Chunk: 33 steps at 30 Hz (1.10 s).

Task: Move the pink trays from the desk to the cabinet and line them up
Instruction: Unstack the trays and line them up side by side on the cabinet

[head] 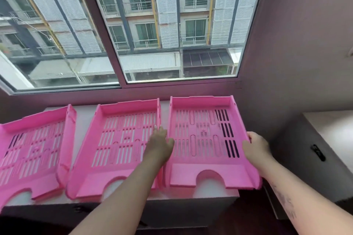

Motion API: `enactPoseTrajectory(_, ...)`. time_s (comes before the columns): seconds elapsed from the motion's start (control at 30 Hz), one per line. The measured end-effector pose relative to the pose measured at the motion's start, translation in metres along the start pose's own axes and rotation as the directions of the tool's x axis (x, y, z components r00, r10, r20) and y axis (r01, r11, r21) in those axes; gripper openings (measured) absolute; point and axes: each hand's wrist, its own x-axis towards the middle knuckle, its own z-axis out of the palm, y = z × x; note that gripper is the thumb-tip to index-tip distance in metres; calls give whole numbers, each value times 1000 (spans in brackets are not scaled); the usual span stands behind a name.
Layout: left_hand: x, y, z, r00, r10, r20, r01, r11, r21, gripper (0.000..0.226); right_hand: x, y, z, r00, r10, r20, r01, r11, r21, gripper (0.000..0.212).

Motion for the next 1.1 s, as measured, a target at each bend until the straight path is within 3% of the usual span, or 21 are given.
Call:
enactPoseTrajectory(0.2,-5,-14,7,997,82,-6,-82,996,-27,65,-6,9,7,999,-37,27,34,994,107,31)
enactPoseTrajectory(0.33,-24,-28,3,999,31,-30,-37,976,-216,78,-17,28,2,999,-7,31,1,982,187,58)
enactPoseTrajectory(0.6,-60,-48,19,999,24,-30,-30,977,-211,82,-40,42,19,999,-10,43,1,979,205,53)
enactPoseTrajectory(1.1,-31,-67,-1,1000,9,-11,-11,974,-224,71,-23,13,47,993,-26,111,2,978,208,51)
